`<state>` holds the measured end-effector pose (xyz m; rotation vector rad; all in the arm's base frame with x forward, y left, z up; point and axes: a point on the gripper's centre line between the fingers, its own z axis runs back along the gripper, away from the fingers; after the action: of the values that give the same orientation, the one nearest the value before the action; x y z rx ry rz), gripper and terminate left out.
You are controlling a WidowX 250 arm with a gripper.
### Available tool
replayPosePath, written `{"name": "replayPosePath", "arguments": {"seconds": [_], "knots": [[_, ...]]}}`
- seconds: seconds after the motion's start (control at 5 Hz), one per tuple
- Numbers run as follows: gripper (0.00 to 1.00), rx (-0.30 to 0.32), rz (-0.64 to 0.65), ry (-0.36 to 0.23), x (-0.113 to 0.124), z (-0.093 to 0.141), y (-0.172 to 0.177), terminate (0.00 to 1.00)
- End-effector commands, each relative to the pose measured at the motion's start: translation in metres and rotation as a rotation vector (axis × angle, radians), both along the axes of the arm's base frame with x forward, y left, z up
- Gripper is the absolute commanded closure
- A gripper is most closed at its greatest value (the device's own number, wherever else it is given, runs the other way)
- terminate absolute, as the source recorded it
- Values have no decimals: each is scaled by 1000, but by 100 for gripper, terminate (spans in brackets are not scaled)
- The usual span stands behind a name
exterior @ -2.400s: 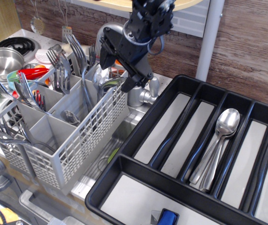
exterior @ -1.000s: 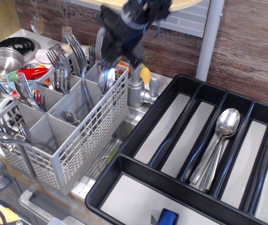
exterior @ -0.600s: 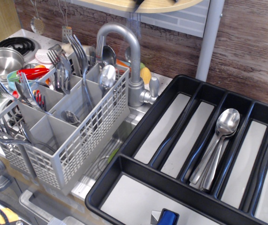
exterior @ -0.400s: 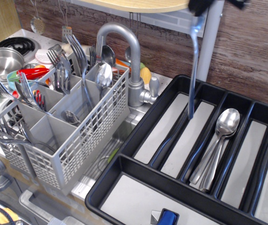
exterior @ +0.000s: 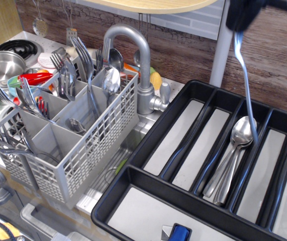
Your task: Put big spoon from basket to tray
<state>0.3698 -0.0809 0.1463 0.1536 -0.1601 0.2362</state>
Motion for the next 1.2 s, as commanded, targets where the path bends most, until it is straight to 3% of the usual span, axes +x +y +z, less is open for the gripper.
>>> {"name": "replayPosePath", "arguments": {"seconds": [0.0,0.2,0.4,0.6,0.8,1.0], "knots": [[100,-13,13,-63,-8,-1,-2,0],[100,89,-43,-27,-9,-23,2,0],[100,198,-78,60,-10,-32,9,0],[100,180,-72,95,-16,-47,14,0],[100,126,-47,70,-23,-63,12,0],[100,38,3,-23,-26,-75,7,0]]}}
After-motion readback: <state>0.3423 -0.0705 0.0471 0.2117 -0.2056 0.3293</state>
